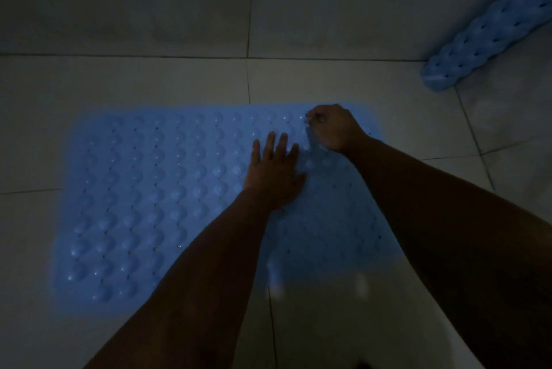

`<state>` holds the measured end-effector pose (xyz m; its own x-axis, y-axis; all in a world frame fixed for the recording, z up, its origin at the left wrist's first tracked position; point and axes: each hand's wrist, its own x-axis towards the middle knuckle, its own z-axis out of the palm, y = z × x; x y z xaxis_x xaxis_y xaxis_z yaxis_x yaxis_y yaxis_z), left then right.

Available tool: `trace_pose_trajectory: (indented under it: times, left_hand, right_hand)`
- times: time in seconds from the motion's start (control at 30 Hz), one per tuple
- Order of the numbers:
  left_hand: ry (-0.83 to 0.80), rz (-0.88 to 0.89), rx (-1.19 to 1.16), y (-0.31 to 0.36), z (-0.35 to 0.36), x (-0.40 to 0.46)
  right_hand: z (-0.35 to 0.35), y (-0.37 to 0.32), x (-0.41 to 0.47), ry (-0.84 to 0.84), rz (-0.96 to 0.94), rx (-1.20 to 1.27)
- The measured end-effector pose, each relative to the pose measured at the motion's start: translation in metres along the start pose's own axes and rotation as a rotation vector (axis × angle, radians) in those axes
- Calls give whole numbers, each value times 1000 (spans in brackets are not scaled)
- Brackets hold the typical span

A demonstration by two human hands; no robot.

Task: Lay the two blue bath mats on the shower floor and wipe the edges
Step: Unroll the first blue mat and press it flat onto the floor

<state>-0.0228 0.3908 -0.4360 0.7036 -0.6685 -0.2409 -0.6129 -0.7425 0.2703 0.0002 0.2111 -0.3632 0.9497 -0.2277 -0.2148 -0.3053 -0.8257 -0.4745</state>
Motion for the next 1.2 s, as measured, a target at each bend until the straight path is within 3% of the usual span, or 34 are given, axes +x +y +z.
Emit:
trace_pose_trajectory:
  times: [0.13,0.33,0.5,0.6,0.67,0.8,0.97,1.2]
  left_hand:
    - [101,11,67,5,25,-8]
    - [191,25,52,2,31,-6]
    - [-19,2,9,1,18,2]
    - [-158,-11,-142,-6,-23,9]
    - [-50,-17,-188,-18,-45,5]
    - [200,-102,-57,-53,-51,-28]
    - [270,-230,-39,-91,-40,-64]
    - [279,-248,-4,-124,-24,-83]
  right_hand:
    - [13,6,10,129,-27,100]
    - [31,20,10,328,-287,48]
    - [29,17,2,252,-266,30]
    - [10,-7,3,116,-167,16]
    - [8,-22,6,23,-68,11]
    - [35,-49,-7,-30,21,4]
    - [124,-63,-54,-86,-66,-228]
    - [162,-63,-72,108,-85,-344]
